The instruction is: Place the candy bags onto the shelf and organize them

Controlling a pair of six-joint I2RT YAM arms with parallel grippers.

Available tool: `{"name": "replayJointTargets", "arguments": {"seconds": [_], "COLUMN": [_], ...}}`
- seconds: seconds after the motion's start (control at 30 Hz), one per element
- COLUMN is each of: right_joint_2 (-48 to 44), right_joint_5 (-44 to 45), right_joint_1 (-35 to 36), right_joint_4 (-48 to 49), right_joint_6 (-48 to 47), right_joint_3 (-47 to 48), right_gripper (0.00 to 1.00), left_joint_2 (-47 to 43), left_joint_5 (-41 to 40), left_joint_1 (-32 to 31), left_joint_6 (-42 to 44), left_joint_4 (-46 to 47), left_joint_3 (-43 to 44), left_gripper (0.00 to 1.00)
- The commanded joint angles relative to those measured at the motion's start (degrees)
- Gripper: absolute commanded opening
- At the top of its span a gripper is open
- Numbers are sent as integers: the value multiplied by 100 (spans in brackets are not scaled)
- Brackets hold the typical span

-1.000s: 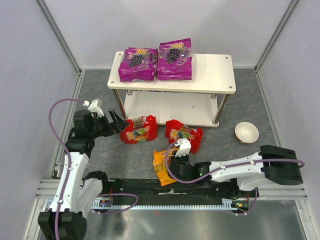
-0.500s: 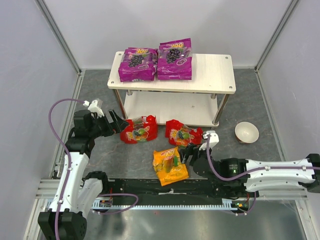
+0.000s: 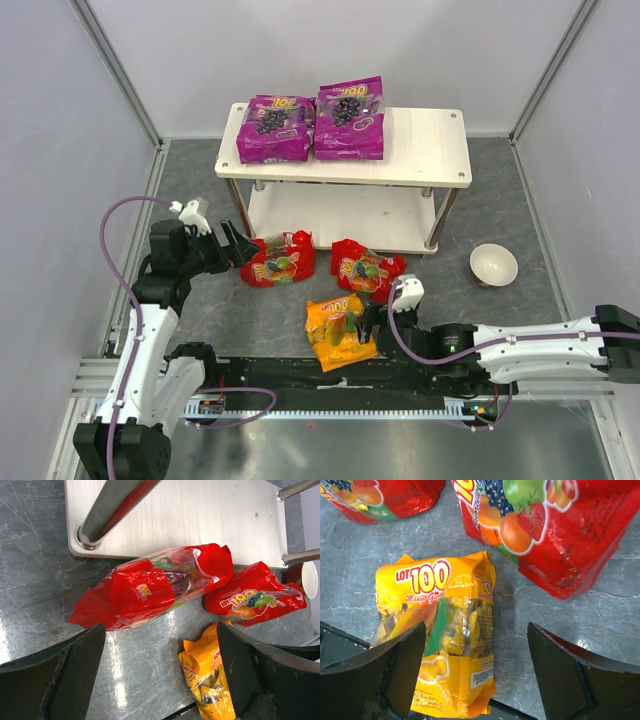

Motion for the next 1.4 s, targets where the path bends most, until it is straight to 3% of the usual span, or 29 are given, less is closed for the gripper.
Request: {"name": "replayJointTargets", "arguments": {"seconds": [0.0, 0.47, 0.7, 1.1, 1.27, 1.37], "right_joint_2": [178, 907, 978, 688, 644, 574], "right_joint_5": [-270, -999, -1131, -1140, -1149, -1149], "right_joint_1": [-143, -556, -574, -591, -591, -591], "right_joint_4": [742, 1596, 1666, 1666, 1666, 1658], "right_joint_6": [16, -231, -222, -283, -424, -581], "right_joint_3": [-173, -252, -296, -401, -323, -209], "right_gripper": [89, 84, 73, 34, 3, 0], "left_joint_2": [-37, -54, -37, -28, -37, -19], "left_joint_5": [111, 103, 111, 103, 85, 85], "left_joint_1": [-12, -21, -12, -12, -21, -12], "left_joint_6": [-13, -13, -13, -13, -13, -22], "left_joint_4": [186, 186, 186, 186, 178, 186], "left_joint_3": [-13, -13, -5, -5, -5, -13], "left_gripper": [99, 99, 99, 99, 99, 99]}}
